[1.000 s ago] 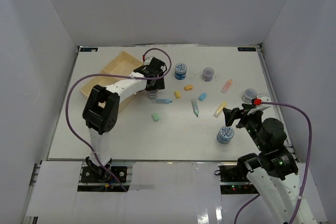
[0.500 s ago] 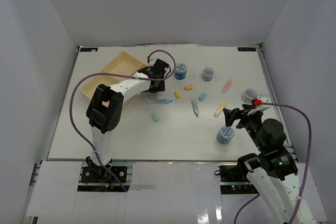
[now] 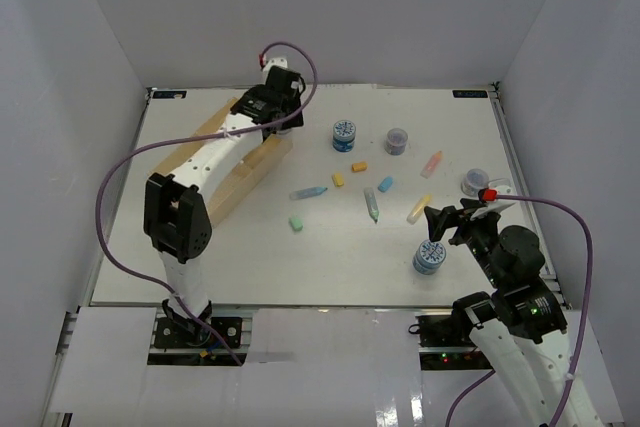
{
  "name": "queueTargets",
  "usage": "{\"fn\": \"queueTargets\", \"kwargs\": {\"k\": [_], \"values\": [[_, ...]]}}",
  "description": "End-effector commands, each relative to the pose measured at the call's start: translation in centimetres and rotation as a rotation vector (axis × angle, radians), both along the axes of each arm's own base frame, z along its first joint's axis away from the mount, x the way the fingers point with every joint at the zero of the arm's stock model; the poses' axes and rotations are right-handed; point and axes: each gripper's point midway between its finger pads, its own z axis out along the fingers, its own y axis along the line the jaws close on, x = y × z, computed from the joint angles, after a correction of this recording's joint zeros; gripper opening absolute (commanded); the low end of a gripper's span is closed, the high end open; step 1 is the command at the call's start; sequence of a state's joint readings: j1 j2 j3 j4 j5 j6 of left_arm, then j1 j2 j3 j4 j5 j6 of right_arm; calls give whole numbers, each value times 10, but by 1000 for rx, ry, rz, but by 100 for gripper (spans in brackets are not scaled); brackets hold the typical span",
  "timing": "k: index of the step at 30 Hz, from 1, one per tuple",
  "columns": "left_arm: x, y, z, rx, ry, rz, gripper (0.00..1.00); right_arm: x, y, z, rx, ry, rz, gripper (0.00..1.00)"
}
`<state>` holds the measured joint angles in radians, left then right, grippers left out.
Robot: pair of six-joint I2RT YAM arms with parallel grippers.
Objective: Sort the stationery into containers
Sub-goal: Place the stationery in the storage box.
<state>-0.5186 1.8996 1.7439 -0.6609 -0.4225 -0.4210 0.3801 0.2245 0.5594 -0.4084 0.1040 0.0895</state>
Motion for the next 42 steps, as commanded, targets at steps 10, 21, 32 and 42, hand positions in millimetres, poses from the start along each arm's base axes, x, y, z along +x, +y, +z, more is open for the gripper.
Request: {"fn": "queueTargets", "kwargs": {"k": [10, 21, 32, 42], "values": [[90, 122, 76, -64, -198, 240, 51, 2, 11, 14, 8, -31, 54, 90], [122, 158, 10, -105, -115, 312, 50, -1, 25, 13, 2, -11, 138, 90], [138, 170, -49, -127, -54, 342, 51, 1, 26, 6, -29, 32, 145, 90], [146, 170, -71, -127, -42, 347, 52, 2, 28, 2, -31, 39, 156, 90]]}}
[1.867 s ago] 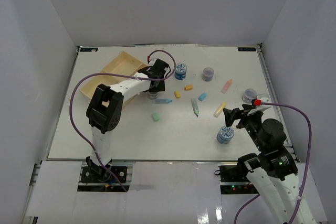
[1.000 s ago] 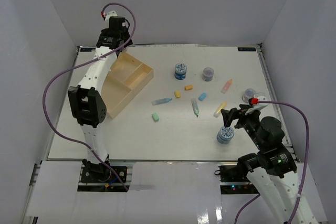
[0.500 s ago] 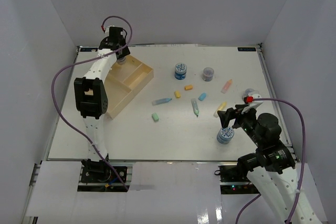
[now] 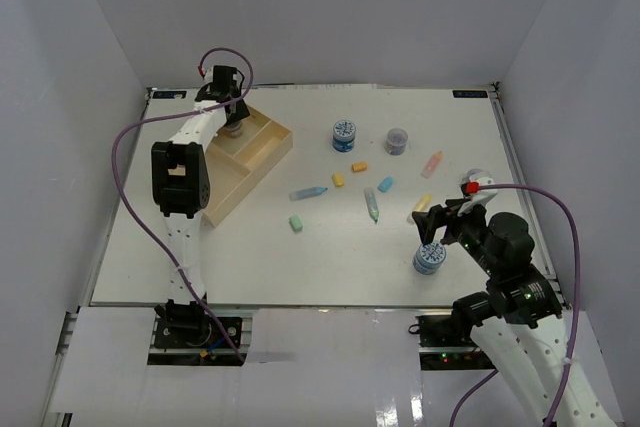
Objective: Sort the stationery into containers
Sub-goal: Place the stationery in the storage box.
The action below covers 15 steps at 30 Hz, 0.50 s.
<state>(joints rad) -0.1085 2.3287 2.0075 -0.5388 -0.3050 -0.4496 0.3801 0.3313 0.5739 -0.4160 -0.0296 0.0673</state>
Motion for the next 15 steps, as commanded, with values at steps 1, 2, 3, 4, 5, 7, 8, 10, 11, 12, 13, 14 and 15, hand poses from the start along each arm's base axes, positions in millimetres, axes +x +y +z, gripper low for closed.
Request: {"fn": "queueTargets", "kwargs": {"k": [1, 2, 3, 4, 5, 7, 8, 10, 11, 12, 13, 14, 15], "values": [[17, -1, 37, -20, -109, 5, 52, 1, 4, 19, 9, -53, 23, 90], [19, -2, 38, -23, -114, -2, 53, 1, 4, 18, 9, -53, 26, 90], [21, -2, 33, -19, -107, -3, 53, 1, 4, 18, 9, -53, 26, 90], [21, -2, 32, -18, -106, -2, 53, 1, 4, 17, 9, -53, 26, 90], [22, -2, 31, -16, -106, -1, 54, 1, 5, 18, 10, -54, 29, 90], [23, -1, 29, -10, -107, 2, 54, 0, 4, 18, 11, -55, 27, 90], [23, -1, 27, -10, -105, 0, 55, 1, 4, 17, 11, -55, 26, 90], [24, -1, 26, -8, -106, -2, 58, 1, 4, 18, 12, -58, 26, 90], [24, -1, 26, -6, -106, -2, 61, 1, 5, 18, 13, -59, 28, 90], [25, -1, 25, -7, -104, -3, 63, 1, 5, 18, 13, -61, 28, 90], [25, -1, 25, -6, -106, -4, 65, 1, 5, 17, 13, -59, 30, 90], [24, -1, 24, -5, -102, -6, 67, 0, 5, 18, 15, -62, 33, 90], [25, -2, 26, -5, -105, -12, 70, 0, 6, 17, 15, -62, 35, 90]]}}
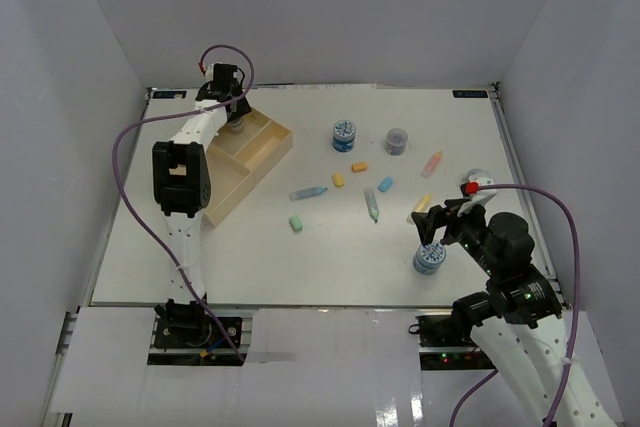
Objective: Sort the stationery into containers
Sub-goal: Place the stationery in the storage box, then pick up the stationery from the corner of the board.
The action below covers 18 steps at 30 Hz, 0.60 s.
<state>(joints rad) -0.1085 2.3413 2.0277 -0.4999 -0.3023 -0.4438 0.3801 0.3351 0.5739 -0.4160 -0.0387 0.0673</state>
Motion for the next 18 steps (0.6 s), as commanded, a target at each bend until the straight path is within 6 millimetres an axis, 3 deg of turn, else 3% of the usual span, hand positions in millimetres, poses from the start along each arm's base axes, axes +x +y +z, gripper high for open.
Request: {"fn": "queueTargets", "kwargs": {"k": [1, 7, 11, 13, 14, 15, 18], "values": [[13, 0, 21, -2, -63, -10, 72, 0, 4, 18, 16, -69, 24, 90], [9, -3, 41, -8, -85, -33, 86, 2, 0, 24, 27, -98, 0, 90], [3, -6, 65, -22, -116, -52, 93, 1, 1, 28, 42, -96, 1, 90], [-1, -10, 88, -41, -151, -68, 96, 3, 0, 28, 49, -91, -12, 90], [-6, -14, 92, -61, -150, -86, 98, 5, -2, 26, 57, -72, -38, 90], [-12, -16, 113, -74, -180, -97, 98, 8, -6, 23, 61, -57, -69, 90], [-33, -26, 125, -116, -170, -150, 98, 20, -19, 19, 89, -6, -191, 90]]}}
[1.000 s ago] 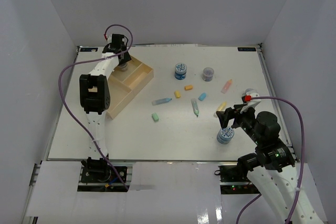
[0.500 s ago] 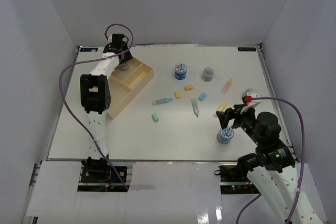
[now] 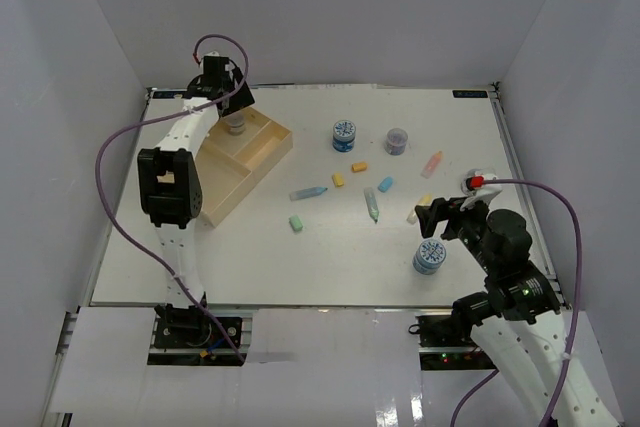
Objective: Sort the stationery into containers
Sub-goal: Pick up the stationery from the corner of the board.
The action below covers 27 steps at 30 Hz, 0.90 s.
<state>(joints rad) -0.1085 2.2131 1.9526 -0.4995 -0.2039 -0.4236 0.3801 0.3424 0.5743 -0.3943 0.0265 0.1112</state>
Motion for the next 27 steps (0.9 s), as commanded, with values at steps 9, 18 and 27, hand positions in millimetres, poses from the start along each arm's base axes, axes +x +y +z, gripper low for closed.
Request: {"fn": "queueTargets", "kwargs": {"k": [9, 18, 27], "values": [[-157, -38, 133, -161, -161, -304, 98, 43, -36, -35, -31, 310, -396, 90], [-246, -55, 100, -210, -255, -453, 98, 83, -79, -60, -23, 468, -688, 90], [-265, -60, 63, -79, -220, -475, 98, 139, -140, -92, 41, 602, -968, 90]]}}
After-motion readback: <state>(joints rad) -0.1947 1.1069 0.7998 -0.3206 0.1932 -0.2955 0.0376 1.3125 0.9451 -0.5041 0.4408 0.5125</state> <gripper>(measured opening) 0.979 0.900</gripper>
